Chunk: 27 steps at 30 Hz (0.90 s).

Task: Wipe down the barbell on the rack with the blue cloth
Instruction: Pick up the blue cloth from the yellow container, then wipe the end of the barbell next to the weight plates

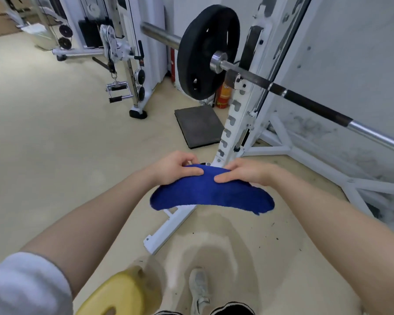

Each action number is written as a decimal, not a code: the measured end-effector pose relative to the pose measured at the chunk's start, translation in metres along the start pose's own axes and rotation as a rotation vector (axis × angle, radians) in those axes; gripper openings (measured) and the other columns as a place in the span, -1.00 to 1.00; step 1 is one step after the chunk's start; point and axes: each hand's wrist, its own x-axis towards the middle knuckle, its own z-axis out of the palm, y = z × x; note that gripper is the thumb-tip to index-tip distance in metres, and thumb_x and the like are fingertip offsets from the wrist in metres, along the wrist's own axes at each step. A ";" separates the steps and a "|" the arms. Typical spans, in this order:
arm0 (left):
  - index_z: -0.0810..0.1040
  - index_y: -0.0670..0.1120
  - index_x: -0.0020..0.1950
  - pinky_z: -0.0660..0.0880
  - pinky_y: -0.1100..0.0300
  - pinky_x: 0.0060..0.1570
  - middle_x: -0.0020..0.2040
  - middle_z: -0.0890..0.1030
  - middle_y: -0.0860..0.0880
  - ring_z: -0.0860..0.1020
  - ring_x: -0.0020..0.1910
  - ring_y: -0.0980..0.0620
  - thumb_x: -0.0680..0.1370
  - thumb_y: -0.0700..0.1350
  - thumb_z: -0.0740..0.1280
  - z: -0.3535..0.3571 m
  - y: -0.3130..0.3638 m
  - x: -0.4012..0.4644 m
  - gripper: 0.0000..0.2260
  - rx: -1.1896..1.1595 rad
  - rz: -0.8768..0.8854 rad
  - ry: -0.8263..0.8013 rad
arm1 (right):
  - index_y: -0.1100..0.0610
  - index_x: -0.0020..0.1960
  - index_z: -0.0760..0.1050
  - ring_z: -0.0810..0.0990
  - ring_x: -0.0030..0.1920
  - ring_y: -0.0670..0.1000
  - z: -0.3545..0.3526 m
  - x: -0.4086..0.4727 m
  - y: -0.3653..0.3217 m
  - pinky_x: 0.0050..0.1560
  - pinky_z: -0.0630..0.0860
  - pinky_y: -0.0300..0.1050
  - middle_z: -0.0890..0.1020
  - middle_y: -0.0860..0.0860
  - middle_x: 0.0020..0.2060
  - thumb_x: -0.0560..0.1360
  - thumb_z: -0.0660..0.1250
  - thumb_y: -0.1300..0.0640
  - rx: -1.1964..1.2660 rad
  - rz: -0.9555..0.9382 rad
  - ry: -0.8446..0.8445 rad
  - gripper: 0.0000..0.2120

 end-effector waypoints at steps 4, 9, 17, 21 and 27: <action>0.55 0.00 -0.24 0.38 0.30 -0.29 -0.34 0.56 0.08 0.49 -0.35 0.14 0.50 0.04 0.34 -0.018 0.009 0.021 -0.83 0.017 -0.048 0.029 | 0.12 -0.16 0.61 0.61 -0.19 0.05 -0.038 0.024 -0.006 -0.06 0.52 -0.04 0.67 0.04 -0.24 0.41 0.43 0.04 0.194 -0.132 -0.015 -0.86; 0.62 -0.04 -0.08 0.58 0.12 -0.11 -0.16 0.69 0.03 0.65 -0.16 0.04 0.27 0.05 0.45 -0.048 0.004 0.038 -0.72 -0.102 -0.138 -0.148 | 0.16 -0.09 0.59 0.63 -0.22 0.07 -0.062 0.057 -0.021 -0.15 0.59 -0.10 0.68 0.08 -0.23 0.36 0.34 0.08 0.527 -0.278 -0.079 -0.80; 0.53 -0.12 0.17 0.52 0.12 -0.03 0.03 0.66 -0.07 0.62 -0.02 -0.02 0.39 -0.14 0.34 -0.113 -0.034 0.080 -0.65 -0.424 -0.128 -0.097 | 0.23 -0.01 0.50 0.65 -0.28 0.01 -0.085 0.133 -0.056 -0.28 0.57 -0.19 0.68 0.06 -0.29 0.38 0.28 0.12 0.960 -0.372 0.075 -0.76; 0.47 -0.12 0.21 0.56 0.15 -0.10 0.07 0.63 -0.10 0.62 0.00 -0.06 0.50 -0.27 0.30 -0.170 -0.061 0.120 -0.72 -0.573 -0.116 -0.074 | 0.22 -0.07 0.51 0.61 -0.40 0.01 -0.104 0.186 -0.094 -0.40 0.51 -0.25 0.64 0.08 -0.38 0.51 0.24 0.08 1.081 -0.207 0.143 -0.80; 0.49 -0.17 0.14 0.51 0.11 -0.07 0.01 0.62 -0.13 0.58 -0.09 -0.05 0.49 -0.18 0.38 -0.299 -0.125 0.185 -0.75 -0.506 -0.255 0.147 | 0.14 -0.27 0.66 0.63 -0.34 0.04 -0.117 0.292 -0.188 -0.14 0.49 -0.09 0.67 0.08 -0.33 0.52 0.25 0.02 1.210 -0.186 0.267 -0.68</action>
